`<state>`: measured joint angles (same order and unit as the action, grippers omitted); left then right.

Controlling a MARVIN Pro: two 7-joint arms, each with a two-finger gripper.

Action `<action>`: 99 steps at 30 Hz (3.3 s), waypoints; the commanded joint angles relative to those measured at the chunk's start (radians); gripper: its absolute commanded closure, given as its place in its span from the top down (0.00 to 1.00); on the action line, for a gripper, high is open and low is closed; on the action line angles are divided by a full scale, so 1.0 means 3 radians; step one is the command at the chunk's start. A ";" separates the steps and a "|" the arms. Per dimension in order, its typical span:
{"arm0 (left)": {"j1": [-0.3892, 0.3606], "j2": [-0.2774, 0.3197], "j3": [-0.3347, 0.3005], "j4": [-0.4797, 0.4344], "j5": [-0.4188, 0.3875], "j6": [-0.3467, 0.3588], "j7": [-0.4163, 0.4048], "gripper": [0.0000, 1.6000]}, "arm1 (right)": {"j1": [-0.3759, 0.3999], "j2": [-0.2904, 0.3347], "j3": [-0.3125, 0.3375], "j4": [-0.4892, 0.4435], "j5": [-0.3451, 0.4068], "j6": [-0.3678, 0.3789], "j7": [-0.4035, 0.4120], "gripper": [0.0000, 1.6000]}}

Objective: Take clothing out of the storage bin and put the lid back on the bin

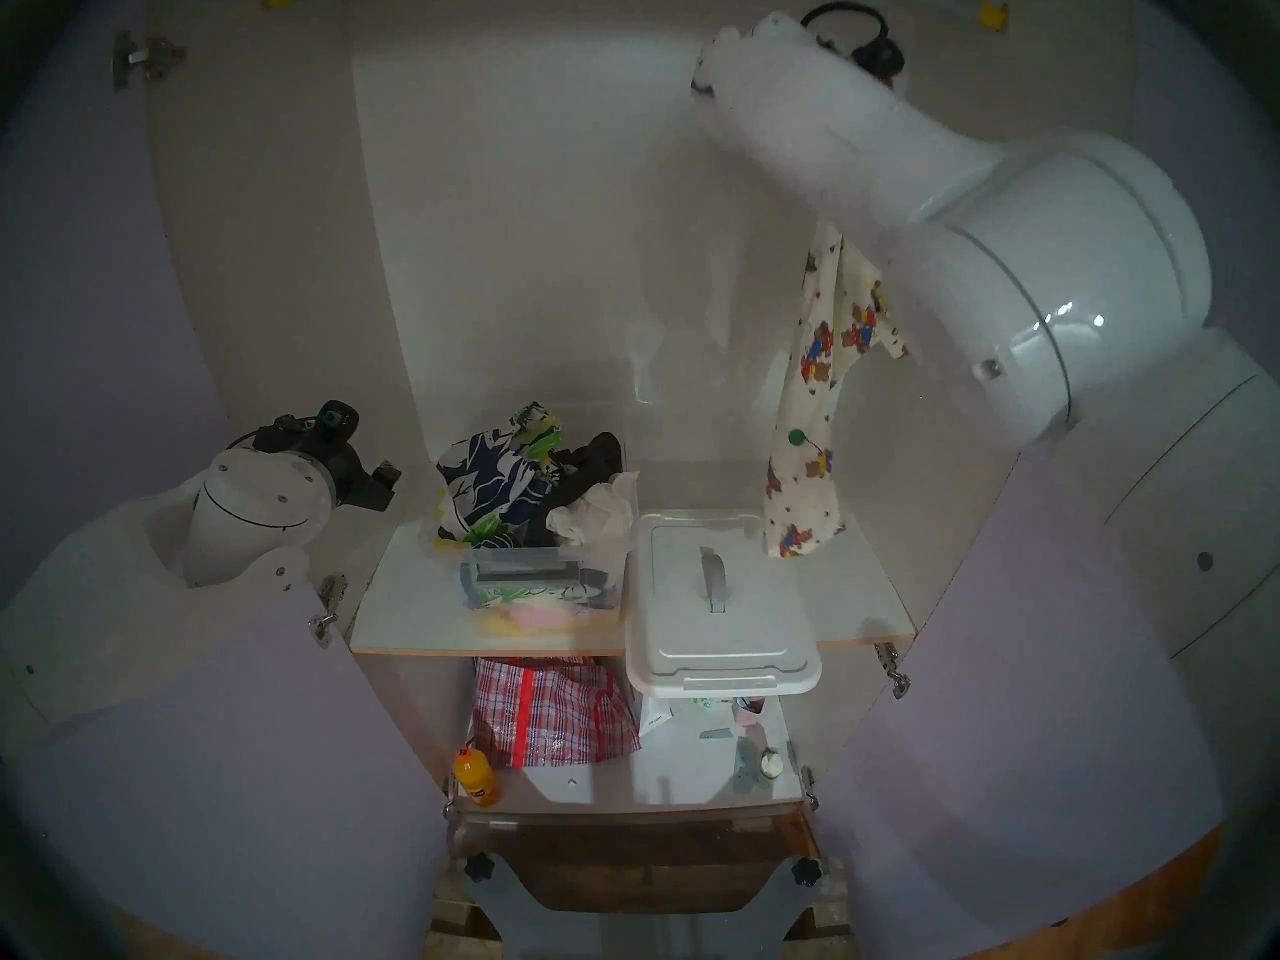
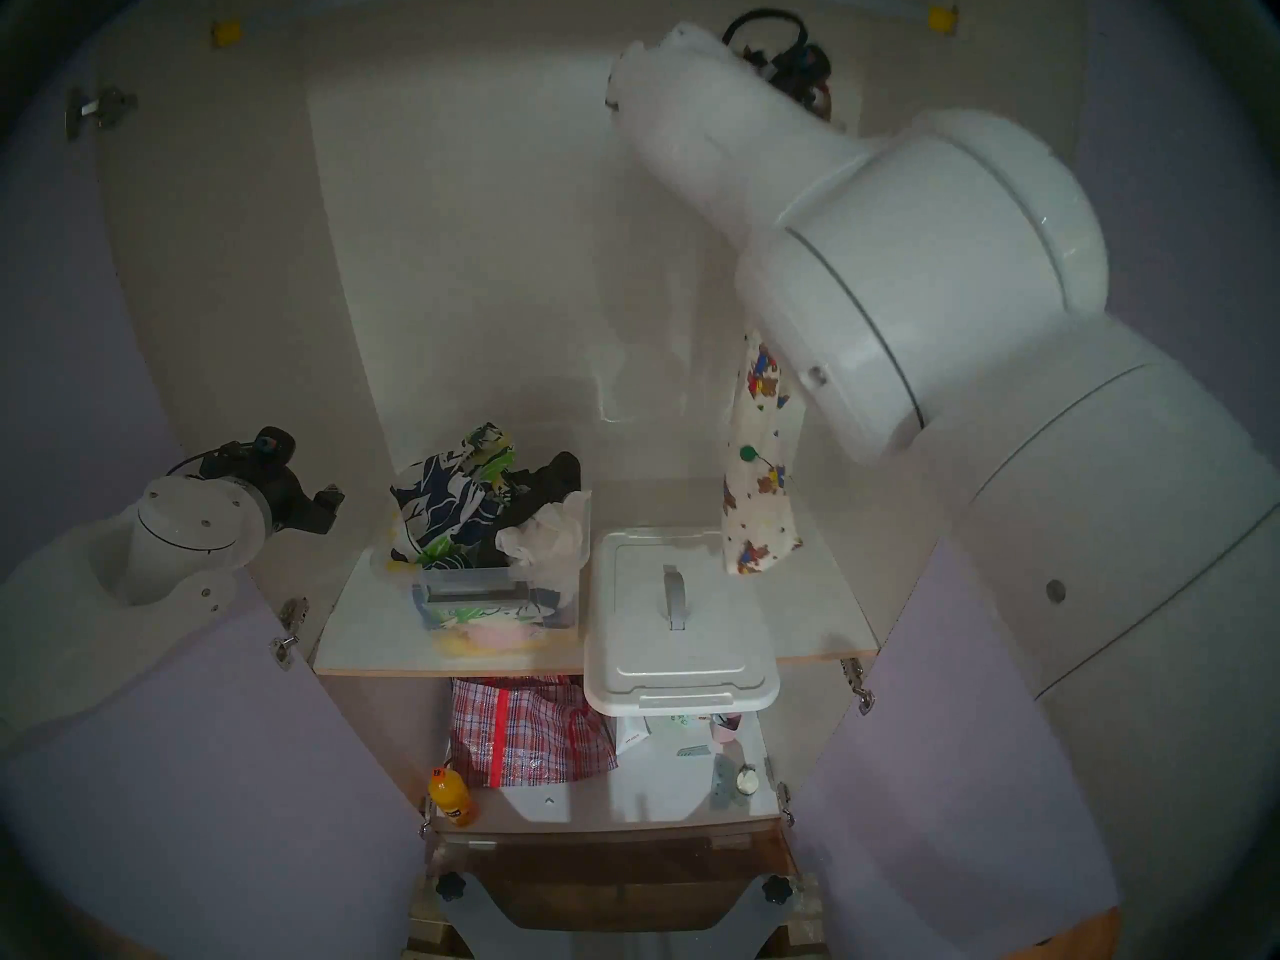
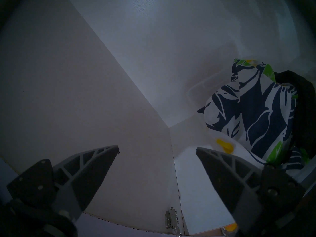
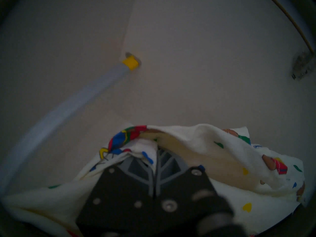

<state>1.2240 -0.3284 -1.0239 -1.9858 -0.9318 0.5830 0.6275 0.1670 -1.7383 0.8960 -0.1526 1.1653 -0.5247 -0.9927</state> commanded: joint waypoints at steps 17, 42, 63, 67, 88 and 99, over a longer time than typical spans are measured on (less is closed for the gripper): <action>-0.0074 0.0034 -0.0083 -0.0059 0.0009 -0.0081 0.0029 1.00 | -0.0426 0.0021 0.0209 -0.0061 0.0275 0.0644 0.0312 0.00; -0.0066 0.0036 -0.0076 -0.0065 0.0001 -0.0133 0.0057 1.00 | -0.0763 0.0529 0.0256 0.0020 0.0407 0.2327 0.1137 0.00; -0.0058 0.0029 -0.0051 -0.0056 -0.0010 -0.0129 0.0089 1.00 | -0.0954 0.0876 0.0124 0.0085 0.0315 0.2794 0.1371 0.00; -0.0060 0.0029 -0.0051 -0.0057 -0.0012 -0.0131 0.0095 1.00 | -0.1060 0.0818 0.0087 0.0099 0.0288 0.2754 0.1371 0.01; -0.0067 0.0036 -0.0045 -0.0066 -0.0023 -0.0140 0.0128 1.00 | -0.1344 0.0486 0.0000 0.0095 0.0245 0.2830 0.1225 1.00; -0.0069 0.0070 -0.0077 -0.0099 -0.0030 -0.0203 0.0117 1.00 | -0.1491 0.0176 -0.0633 0.0038 -0.0072 0.2776 0.1281 1.00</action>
<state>1.2246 -0.3257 -1.0189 -2.0000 -0.9443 0.5424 0.6677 -0.2782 -1.6734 0.7611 -0.1196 1.2028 0.3232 -0.6261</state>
